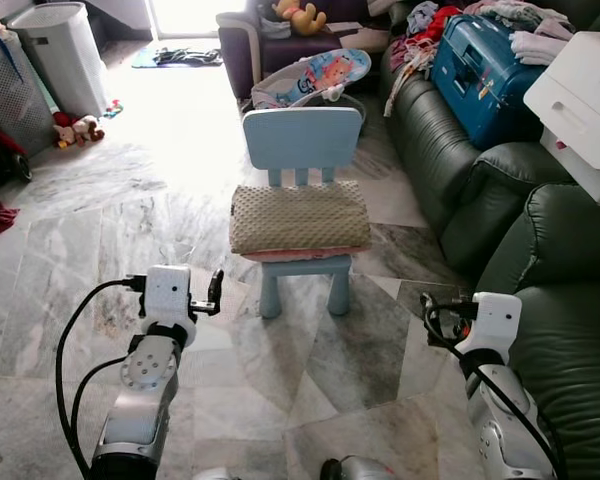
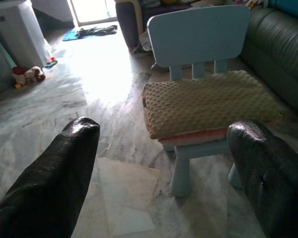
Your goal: Move the pillow to the sofa
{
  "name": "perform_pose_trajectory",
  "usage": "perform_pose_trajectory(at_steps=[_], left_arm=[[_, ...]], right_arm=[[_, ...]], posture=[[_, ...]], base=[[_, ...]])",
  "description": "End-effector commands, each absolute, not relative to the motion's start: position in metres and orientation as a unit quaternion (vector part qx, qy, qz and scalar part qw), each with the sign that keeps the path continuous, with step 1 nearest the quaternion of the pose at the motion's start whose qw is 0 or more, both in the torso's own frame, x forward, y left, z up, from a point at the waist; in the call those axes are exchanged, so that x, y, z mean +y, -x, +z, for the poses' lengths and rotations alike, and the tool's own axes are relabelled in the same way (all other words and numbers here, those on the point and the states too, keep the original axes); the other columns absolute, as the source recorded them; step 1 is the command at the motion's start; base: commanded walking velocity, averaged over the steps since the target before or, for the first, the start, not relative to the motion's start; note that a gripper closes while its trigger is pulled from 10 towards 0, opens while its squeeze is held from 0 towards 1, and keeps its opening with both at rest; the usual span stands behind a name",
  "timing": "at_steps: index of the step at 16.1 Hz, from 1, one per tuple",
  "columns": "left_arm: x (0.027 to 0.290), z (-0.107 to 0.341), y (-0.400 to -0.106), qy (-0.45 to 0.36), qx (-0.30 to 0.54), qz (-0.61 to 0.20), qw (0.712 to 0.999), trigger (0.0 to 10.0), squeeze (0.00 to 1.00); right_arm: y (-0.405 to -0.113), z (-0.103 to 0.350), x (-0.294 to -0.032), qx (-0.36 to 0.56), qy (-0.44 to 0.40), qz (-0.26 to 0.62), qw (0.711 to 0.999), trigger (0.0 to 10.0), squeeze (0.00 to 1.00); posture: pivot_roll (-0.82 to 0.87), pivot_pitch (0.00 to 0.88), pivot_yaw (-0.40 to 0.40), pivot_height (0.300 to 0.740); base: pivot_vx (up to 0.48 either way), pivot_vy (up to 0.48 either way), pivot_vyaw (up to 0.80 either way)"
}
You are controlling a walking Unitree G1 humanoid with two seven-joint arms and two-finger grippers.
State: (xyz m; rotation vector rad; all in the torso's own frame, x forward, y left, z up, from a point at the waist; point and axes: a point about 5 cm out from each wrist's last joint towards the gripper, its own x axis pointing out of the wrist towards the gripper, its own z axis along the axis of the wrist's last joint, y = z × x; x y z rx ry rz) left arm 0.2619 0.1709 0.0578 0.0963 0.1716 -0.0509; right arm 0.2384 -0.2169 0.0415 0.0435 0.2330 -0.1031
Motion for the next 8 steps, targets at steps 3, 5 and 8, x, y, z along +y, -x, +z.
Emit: perform_pose_trajectory(at_steps=[3, 5, 8], left_arm=[[0.1788, 0.0610, -0.2593, -0.054, 0.082, -0.019, 0.995, 10.0, 0.00], [0.1791, 0.0605, -0.2586, -0.052, 0.084, -0.017, 0.995, 10.0, 0.00], [0.1747, 0.0603, -0.2592, -0.047, 0.084, -0.020, 0.995, 10.0, 0.00]], right_arm=[[-0.2394, 0.0471, -0.2192, 0.106, -0.016, -0.045, 0.993, 10.0, 0.00], [-0.2393, 0.0468, -0.2195, 0.107, -0.015, -0.043, 0.993, 10.0, 0.00], [-0.2417, 0.0484, -0.2156, 0.103, -0.011, -0.034, 0.994, 10.0, 0.00]], posture=[[-0.02, 0.000, -0.010, 0.740], [-0.02, 0.000, -0.009, 0.740], [-0.03, 0.000, -0.004, 0.740]], base=[[0.164, 0.000, 0.00], [0.277, 0.000, 0.00], [0.279, 0.000, 0.00]])
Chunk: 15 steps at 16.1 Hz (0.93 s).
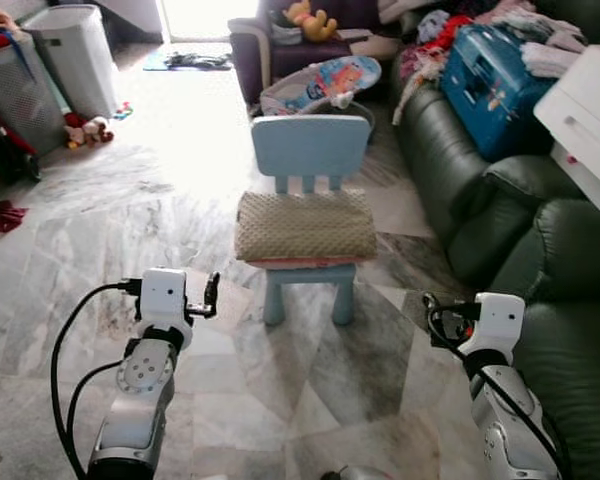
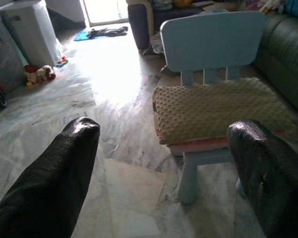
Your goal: Move the pillow to the sofa
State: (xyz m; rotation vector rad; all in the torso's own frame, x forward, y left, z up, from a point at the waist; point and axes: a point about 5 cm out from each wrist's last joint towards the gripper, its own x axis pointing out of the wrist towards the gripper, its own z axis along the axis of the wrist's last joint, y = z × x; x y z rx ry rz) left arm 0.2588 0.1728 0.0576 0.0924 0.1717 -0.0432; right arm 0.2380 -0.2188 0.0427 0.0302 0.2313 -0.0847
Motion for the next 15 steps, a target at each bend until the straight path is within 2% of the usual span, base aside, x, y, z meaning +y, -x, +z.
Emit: perform_pose_trajectory(at_steps=[1, 9, 15], left_arm=[[0.1742, 0.0604, -0.2593, -0.047, 0.084, -0.021, 0.995, 10.0, 0.00], [0.1698, 0.0601, -0.2597, -0.043, 0.085, -0.029, 0.995, 10.0, 0.00], [0.1657, 0.0636, -0.2633, -0.046, 0.075, -0.031, 0.996, 10.0, 0.00]], right_arm=[[-0.2416, 0.0486, -0.2152, 0.103, -0.011, -0.033, 0.994, 10.0, 0.00], [-0.2396, 0.0483, -0.2133, 0.106, -0.010, -0.023, 0.994, 10.0, 0.00], [-0.2405, 0.0478, -0.2092, 0.105, -0.013, -0.020, 0.994, 10.0, 0.00]], posture=[[-0.03, 0.000, -0.004, 0.740], [-0.04, 0.000, -0.002, 0.740], [-0.04, 0.000, 0.002, 0.740]], base=[[0.277, 0.000, 0.00], [0.281, 0.000, 0.00], [0.398, 0.000, 0.00]])
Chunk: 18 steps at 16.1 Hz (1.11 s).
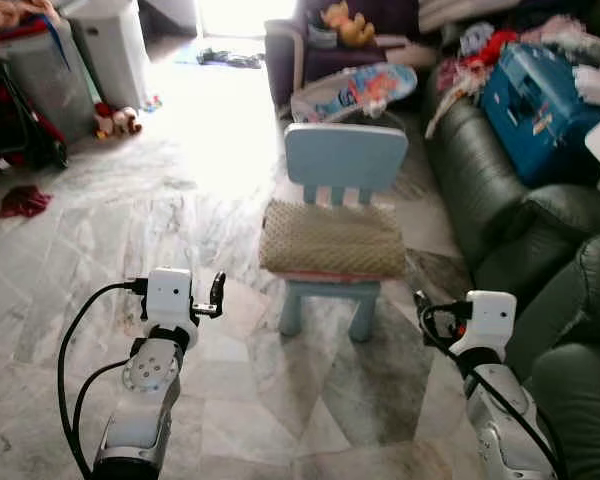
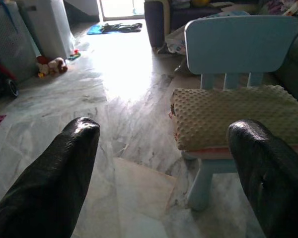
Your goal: Move the pillow to the sofa
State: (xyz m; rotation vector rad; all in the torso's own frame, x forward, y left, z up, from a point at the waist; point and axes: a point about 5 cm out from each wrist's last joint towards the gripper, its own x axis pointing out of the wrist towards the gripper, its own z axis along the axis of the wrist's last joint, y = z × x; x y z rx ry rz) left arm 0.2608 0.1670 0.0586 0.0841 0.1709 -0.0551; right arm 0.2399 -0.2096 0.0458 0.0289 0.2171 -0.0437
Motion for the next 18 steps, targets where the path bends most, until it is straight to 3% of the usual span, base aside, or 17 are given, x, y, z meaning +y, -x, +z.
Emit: perform_pose_trajectory(at_steps=[1, 8, 18], left_arm=[[0.1658, 0.0640, -0.2634, -0.050, 0.073, -0.032, 0.996, 10.0, 0.00], [0.1629, 0.0646, -0.2646, -0.044, 0.073, -0.034, 0.996, 10.0, 0.00], [0.1664, 0.0643, -0.2644, -0.041, 0.078, -0.022, 0.996, 10.0, 0.00]], right_arm=[[-0.2405, 0.0475, -0.2094, 0.105, -0.013, -0.020, 0.994, 10.0, 0.00], [-0.2423, 0.0469, -0.2075, 0.107, -0.012, -0.018, 0.994, 10.0, 0.00], [-0.2424, 0.0454, -0.2058, 0.109, -0.012, -0.014, 0.994, 10.0, 0.00]], posture=[[-0.04, 0.000, 0.002, 0.740], [-0.04, 0.000, 0.005, 0.740], [-0.03, 0.000, 0.005, 0.740]], base=[[0.439, 0.000, 0.00], [0.401, -0.258, 0.00], [0.457, 0.000, 0.00]])
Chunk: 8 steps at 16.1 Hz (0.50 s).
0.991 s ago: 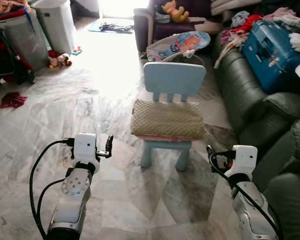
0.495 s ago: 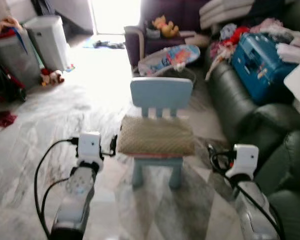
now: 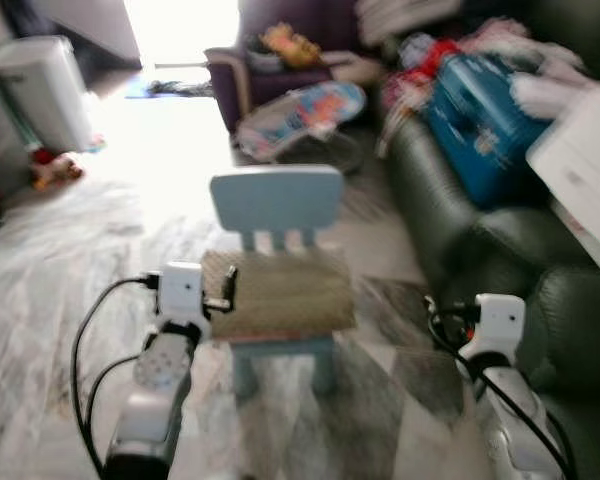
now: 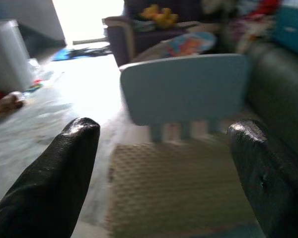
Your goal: Move the pillow to the sofa
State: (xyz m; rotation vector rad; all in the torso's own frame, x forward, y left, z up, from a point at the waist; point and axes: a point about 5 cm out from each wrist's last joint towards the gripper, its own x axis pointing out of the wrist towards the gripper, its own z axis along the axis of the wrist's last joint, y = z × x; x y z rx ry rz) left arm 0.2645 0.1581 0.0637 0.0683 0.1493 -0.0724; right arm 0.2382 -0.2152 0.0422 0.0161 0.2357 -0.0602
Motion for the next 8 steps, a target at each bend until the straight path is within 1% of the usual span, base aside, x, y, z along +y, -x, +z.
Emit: perform_pose_trajectory(at_steps=[1, 2, 5, 8], left_arm=[[0.1666, 0.0644, -0.2644, -0.043, 0.078, -0.022, 0.996, 10.0, 0.00], [0.1667, 0.0646, -0.2646, -0.044, 0.078, -0.022, 0.996, 10.0, 0.00], [0.1714, 0.0649, -0.2647, -0.046, 0.080, -0.015, 0.996, 10.0, 0.00], [0.1733, 0.0646, -0.2627, -0.049, 0.084, -0.011, 0.995, 10.0, 0.00]], right_arm=[[-0.2425, 0.0453, -0.2059, 0.111, -0.007, -0.014, 0.994, 10.0, 0.00], [-0.2428, 0.0453, -0.2060, 0.112, -0.004, -0.013, 0.994, 10.0, 0.00], [-0.2462, 0.0473, -0.2046, 0.106, -0.001, -0.004, 0.994, 10.0, 0.00], [-0.2478, 0.0495, -0.2054, 0.103, -0.003, -0.005, 0.995, 10.0, 0.00]], posture=[[-0.03, 0.000, 0.001, 0.740], [-0.03, 0.000, 0.001, 0.740], [-0.02, 0.000, -0.002, 0.740], [-0.02, 0.000, -0.002, 0.740]], base=[[0.431, 0.000, 0.00], [0.428, 0.000, 0.00], [0.403, 0.261, 0.00], [0.359, 0.317, 0.00]])
